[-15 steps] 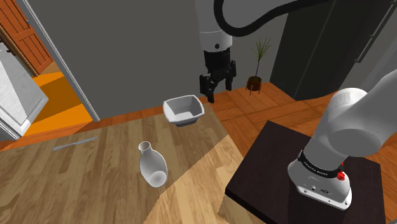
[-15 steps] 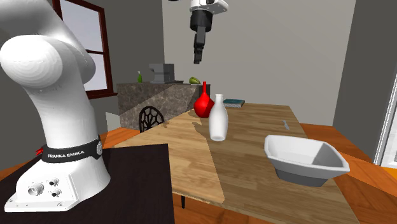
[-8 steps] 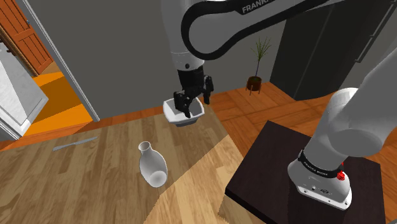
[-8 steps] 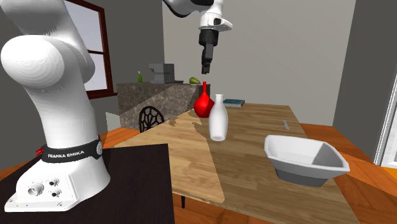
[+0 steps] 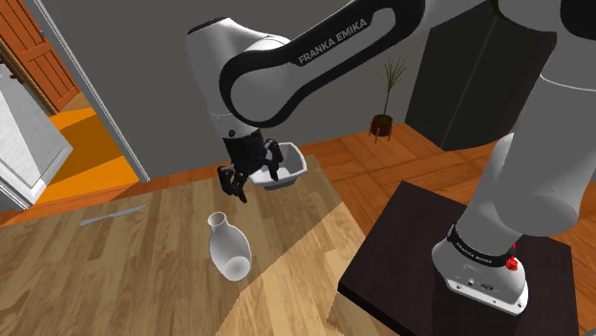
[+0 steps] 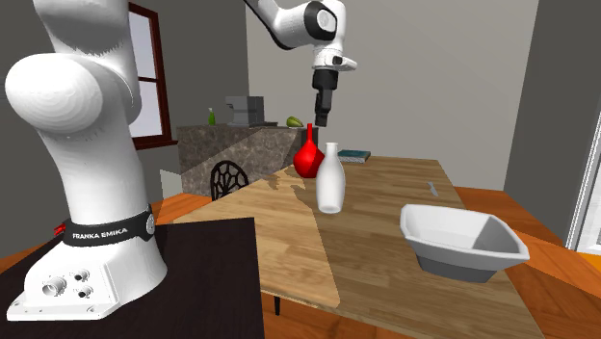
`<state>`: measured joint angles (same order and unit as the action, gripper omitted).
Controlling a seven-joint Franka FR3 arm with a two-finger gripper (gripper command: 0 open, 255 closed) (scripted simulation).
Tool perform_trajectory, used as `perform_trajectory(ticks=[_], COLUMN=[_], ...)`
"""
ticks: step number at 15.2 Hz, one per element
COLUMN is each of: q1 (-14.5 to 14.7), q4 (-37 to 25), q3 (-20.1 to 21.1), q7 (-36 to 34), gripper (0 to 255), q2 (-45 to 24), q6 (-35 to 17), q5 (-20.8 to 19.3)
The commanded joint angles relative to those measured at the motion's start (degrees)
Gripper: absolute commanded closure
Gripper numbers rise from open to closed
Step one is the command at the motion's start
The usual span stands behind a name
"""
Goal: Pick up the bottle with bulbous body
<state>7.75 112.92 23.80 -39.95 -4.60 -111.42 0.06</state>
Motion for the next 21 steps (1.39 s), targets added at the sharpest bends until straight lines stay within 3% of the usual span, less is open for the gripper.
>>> perform_trajectory(ticks=[1,9,18,19,21], q1=[1.08,7.41,7.69,7.63,7.63], q4=[-3.87,-21.22,-18.66,-18.43,-18.49], q3=[0.54,0.17,-0.44,-0.43,-0.44], q7=[-2.36,-9.18,-9.65,-9.62,-9.61], gripper=[0,0,0,255,255], q2=[-4.84,-22.26,-24.59,-24.48,-24.5], q6=[-0.72,0.1,-4.63,-4.76,-4.74], q5=[-1.94,-8.55,-9.57,-9.54,-9.55])
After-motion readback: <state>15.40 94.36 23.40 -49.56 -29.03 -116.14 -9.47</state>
